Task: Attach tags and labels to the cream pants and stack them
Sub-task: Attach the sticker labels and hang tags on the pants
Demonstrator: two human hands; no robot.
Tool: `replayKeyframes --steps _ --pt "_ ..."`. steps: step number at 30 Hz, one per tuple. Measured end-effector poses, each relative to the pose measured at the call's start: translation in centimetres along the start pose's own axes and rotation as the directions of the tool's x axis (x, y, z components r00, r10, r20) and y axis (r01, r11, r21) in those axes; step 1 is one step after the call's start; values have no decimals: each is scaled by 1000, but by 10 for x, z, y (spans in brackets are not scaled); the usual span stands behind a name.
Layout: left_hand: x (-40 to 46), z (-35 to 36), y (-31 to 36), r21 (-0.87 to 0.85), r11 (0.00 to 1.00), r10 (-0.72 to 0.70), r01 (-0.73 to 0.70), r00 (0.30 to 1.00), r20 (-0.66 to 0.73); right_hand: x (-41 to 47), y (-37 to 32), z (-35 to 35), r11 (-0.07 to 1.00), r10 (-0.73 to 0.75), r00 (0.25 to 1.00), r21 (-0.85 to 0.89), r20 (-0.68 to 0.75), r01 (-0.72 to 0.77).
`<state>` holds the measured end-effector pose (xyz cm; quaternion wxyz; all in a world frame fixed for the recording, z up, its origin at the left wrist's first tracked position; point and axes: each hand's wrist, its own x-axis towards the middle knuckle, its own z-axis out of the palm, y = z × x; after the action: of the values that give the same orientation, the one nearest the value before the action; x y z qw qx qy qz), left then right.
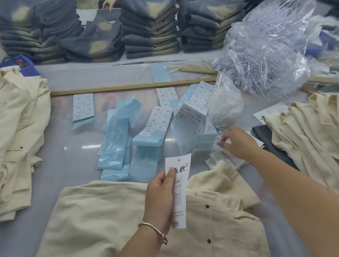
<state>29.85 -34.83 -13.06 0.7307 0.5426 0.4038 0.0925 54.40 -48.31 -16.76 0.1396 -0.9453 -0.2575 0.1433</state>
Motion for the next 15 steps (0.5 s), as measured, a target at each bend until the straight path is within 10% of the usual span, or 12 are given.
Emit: replayKeyframes --steps 9,15 --pt "-6 -8 -1 18 1000 17 -17 1000 -22 1 -31 9 965 262 964 -43 46 -260" --pt "-8 -12 4 13 1000 29 -28 999 -22 -8 -13 -16 852 339 931 464 -136 -243"
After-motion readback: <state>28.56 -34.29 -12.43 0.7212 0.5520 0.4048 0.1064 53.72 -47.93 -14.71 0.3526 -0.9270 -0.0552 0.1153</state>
